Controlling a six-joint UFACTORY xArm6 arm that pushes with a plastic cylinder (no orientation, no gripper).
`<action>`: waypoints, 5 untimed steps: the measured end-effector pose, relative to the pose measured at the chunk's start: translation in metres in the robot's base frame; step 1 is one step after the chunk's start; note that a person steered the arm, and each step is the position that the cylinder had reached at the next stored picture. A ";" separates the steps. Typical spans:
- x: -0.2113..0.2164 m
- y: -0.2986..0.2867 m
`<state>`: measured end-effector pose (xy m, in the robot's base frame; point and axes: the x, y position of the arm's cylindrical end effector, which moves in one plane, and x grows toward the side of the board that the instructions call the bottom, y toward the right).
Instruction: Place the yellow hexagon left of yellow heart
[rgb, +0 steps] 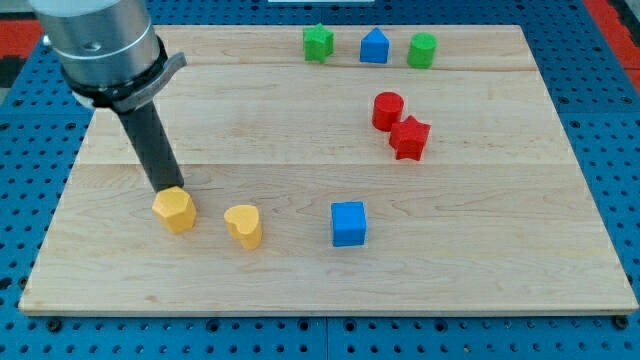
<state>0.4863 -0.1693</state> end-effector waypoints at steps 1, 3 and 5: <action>0.018 0.005; 0.004 0.033; -0.018 0.156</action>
